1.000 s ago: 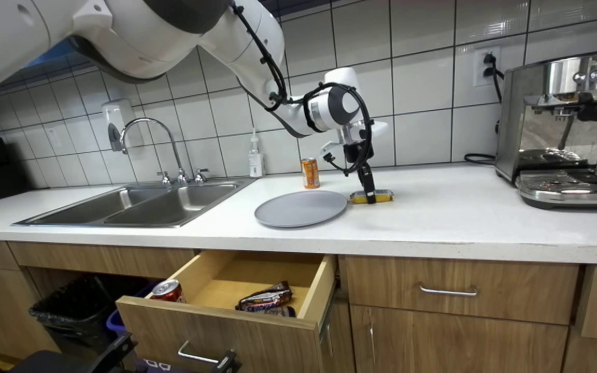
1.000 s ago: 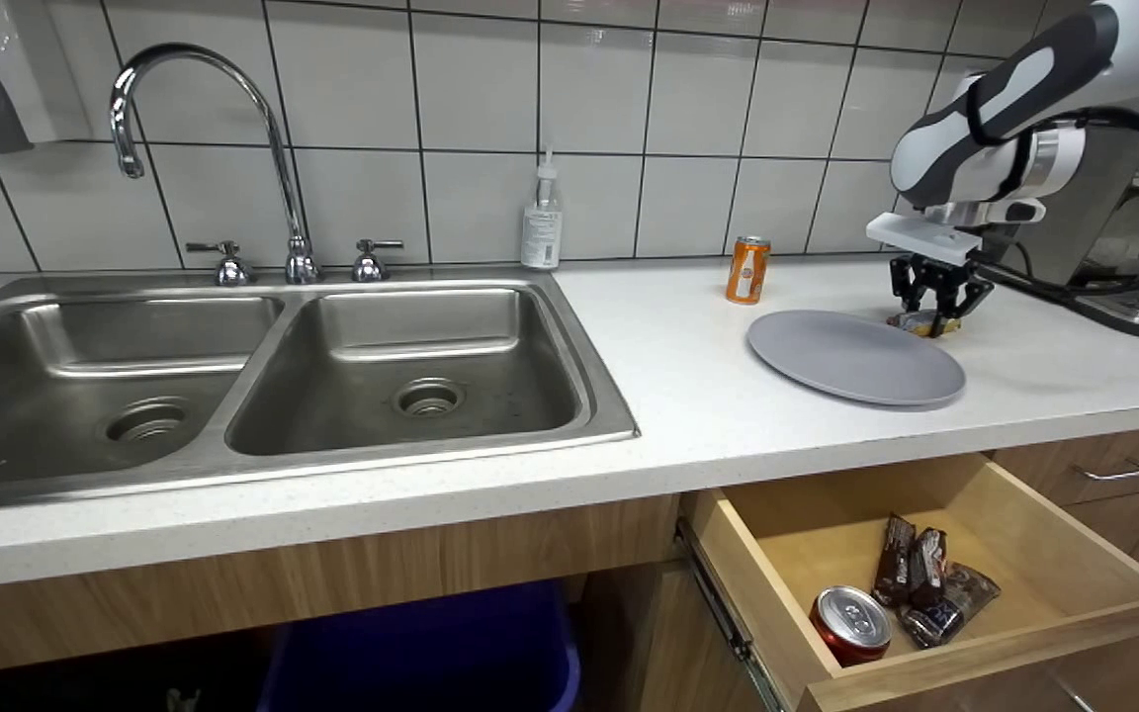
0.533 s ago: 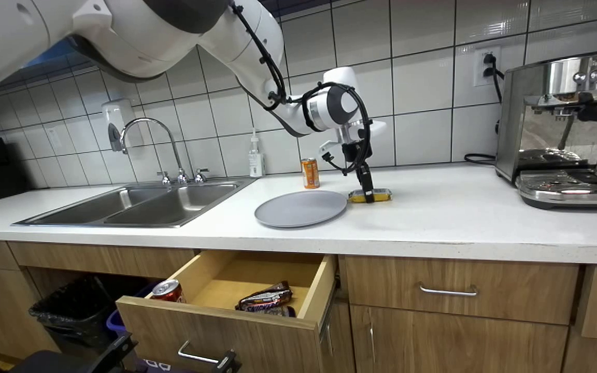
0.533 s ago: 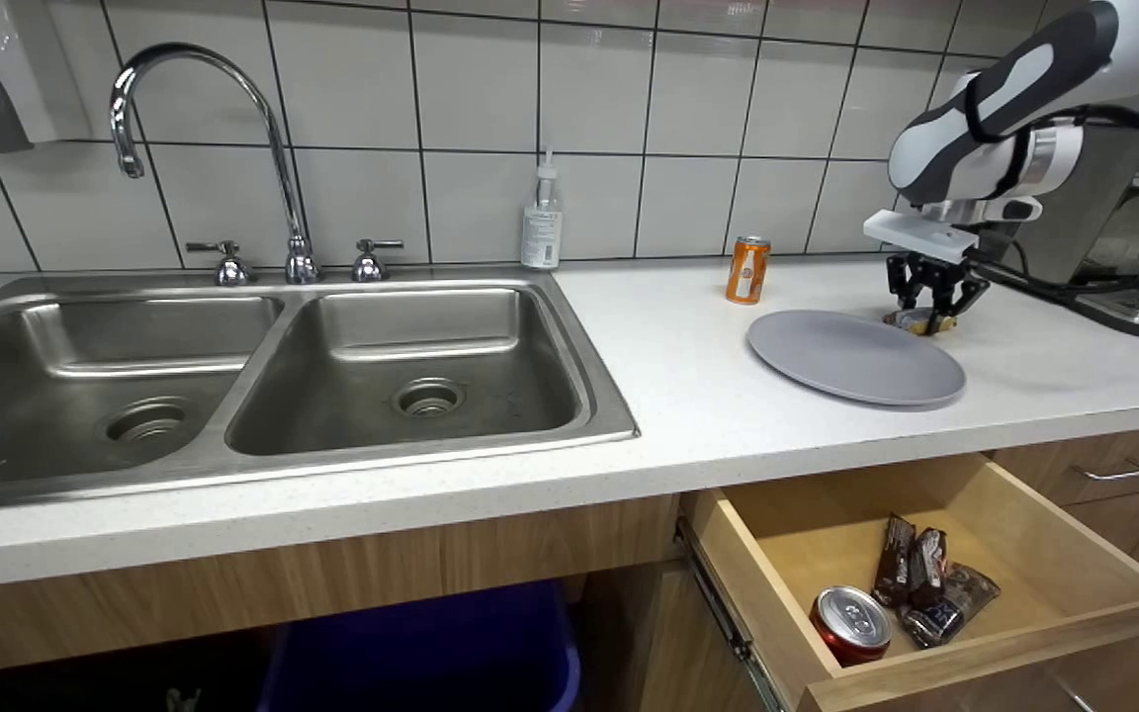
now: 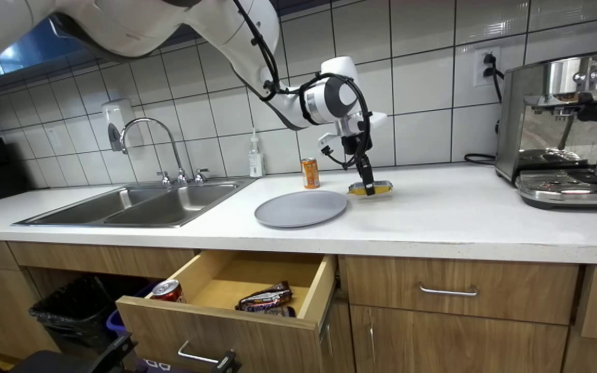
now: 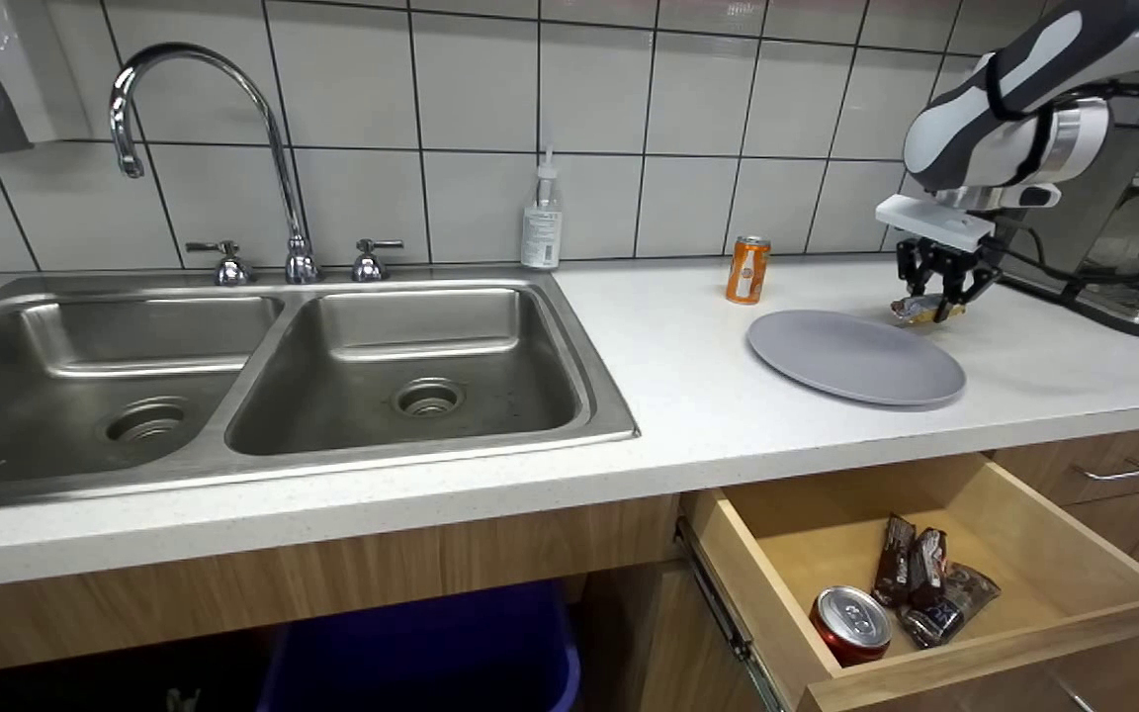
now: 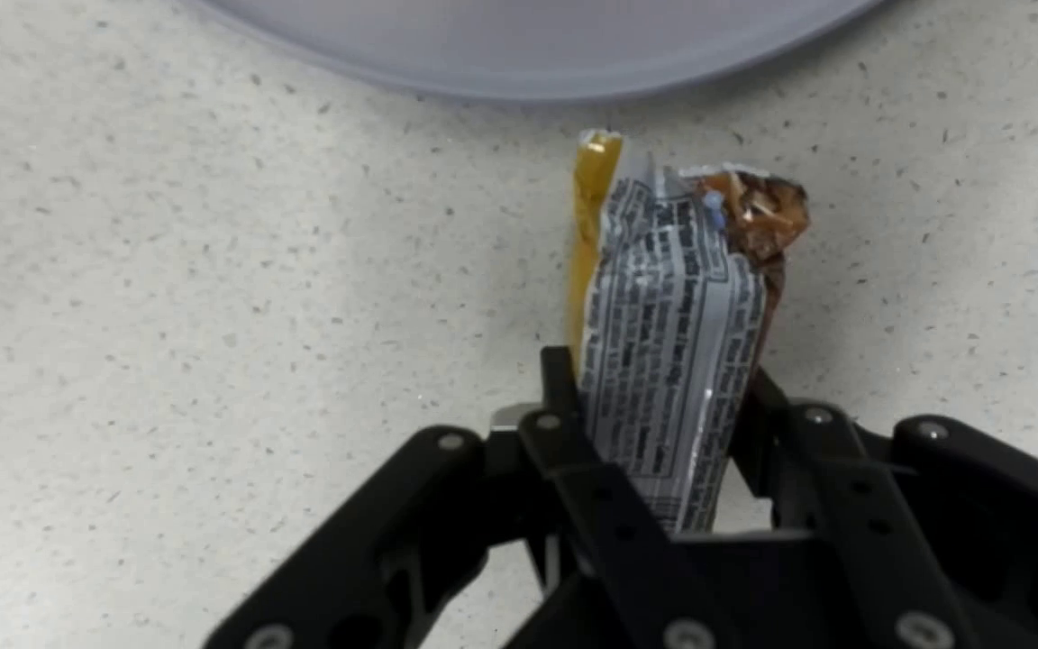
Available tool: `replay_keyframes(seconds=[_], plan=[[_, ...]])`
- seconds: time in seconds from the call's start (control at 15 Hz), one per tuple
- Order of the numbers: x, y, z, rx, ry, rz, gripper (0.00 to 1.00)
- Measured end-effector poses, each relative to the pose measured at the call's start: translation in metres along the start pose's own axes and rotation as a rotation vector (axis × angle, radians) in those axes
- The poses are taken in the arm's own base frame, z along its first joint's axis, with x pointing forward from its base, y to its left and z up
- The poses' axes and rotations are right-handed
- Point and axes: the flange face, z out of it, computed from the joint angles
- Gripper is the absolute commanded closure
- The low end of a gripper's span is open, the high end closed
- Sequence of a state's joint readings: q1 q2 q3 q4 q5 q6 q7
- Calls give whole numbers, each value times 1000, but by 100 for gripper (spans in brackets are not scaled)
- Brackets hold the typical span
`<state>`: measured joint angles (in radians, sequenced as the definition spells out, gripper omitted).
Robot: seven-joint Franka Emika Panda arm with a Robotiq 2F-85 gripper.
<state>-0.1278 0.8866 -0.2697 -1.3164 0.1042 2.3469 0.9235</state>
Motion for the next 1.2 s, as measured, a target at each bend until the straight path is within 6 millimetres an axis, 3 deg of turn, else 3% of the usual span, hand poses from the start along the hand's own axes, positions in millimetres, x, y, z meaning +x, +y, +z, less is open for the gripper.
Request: replay_keyframes(seconds=[0.33, 1.2], plan=[[-16, 19, -12, 30, 12, -55, 83], [-106, 95, -48, 86, 31, -286, 83]])
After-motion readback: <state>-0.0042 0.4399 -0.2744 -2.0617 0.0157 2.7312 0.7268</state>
